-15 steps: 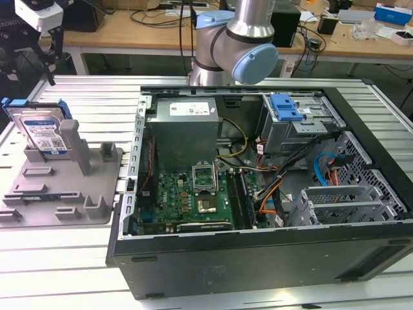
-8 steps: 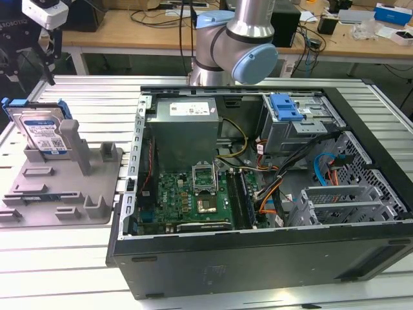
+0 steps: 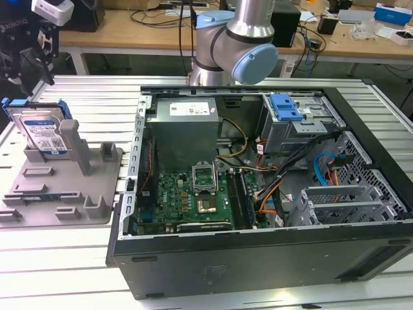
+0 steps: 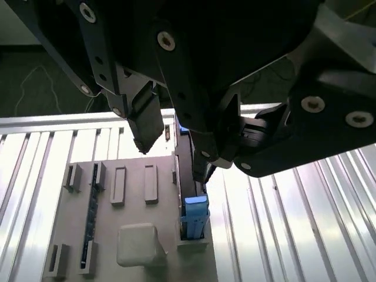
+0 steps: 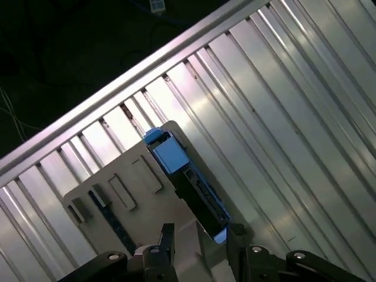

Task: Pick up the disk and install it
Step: 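Pick up the disk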

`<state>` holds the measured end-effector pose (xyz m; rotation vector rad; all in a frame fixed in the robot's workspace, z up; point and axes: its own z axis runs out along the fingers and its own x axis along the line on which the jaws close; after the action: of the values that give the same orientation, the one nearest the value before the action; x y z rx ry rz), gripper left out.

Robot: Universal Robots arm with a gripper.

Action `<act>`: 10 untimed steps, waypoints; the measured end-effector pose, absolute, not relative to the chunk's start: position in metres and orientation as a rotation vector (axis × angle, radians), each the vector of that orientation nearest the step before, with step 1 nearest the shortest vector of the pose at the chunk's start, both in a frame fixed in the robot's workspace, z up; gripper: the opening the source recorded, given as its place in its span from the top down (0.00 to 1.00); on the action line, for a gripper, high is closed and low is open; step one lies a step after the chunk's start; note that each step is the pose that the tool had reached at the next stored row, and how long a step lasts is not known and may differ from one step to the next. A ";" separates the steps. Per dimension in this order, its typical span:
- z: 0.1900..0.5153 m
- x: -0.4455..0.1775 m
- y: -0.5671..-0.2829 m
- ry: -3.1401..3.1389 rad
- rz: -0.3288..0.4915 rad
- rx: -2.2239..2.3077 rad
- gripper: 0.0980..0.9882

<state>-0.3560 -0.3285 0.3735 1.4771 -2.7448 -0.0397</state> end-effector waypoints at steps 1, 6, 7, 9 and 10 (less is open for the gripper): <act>0.373 -0.356 -0.328 -2.731 -0.039 1.502 0.57; 0.373 -0.356 -0.328 -2.640 -0.034 1.653 0.57; 0.373 -0.356 -0.328 -2.617 -0.033 1.688 0.57; 0.372 -0.356 -0.328 -2.575 -0.031 1.749 0.57; 0.372 -0.356 -0.328 -2.551 -0.029 1.783 0.57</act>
<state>-0.3560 -0.3285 0.3722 1.7830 -2.5510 -0.0290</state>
